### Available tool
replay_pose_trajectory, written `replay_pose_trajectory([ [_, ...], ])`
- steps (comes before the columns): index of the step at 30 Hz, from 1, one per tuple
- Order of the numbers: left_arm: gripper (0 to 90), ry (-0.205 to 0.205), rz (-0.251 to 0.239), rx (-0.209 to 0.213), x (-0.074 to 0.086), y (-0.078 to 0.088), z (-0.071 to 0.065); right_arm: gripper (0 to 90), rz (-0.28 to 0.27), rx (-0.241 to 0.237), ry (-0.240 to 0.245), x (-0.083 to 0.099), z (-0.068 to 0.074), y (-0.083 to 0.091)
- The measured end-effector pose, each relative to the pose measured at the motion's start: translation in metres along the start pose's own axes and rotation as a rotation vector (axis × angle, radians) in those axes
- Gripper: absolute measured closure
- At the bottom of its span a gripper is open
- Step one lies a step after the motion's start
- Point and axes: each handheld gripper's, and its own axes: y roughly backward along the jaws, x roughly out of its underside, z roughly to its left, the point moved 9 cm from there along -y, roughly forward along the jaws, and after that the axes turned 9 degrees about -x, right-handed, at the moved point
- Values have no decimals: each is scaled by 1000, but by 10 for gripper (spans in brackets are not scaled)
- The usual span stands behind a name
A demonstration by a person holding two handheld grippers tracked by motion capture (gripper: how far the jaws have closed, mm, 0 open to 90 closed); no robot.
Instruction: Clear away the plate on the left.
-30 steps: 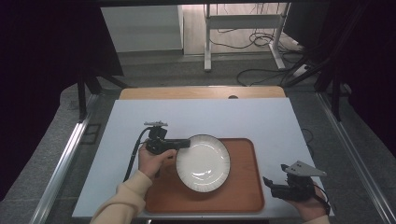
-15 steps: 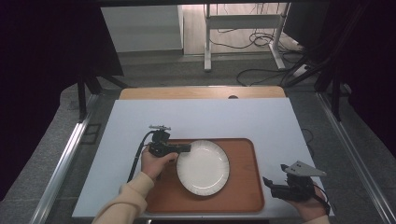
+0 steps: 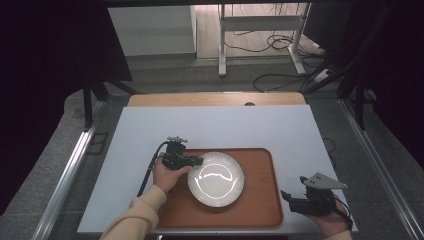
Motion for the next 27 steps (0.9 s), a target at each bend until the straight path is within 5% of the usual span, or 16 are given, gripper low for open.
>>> replay_pose_trajectory([
  [10,665,-48,36,-39,5,-7,3,181,-1,-9,-7,1,-1,-1],
  [17,428,-93,47,-41,5,-5,-3,181,-1,-20,-22,1,-1,-5],
  [21,324,-122,-5,-91,0,9,-3,181,10,-30,-3,1,2,-9],
  [27,312,-141,-76,-81,-6,36,-7,181,12,-37,10,3,5,-8],
])
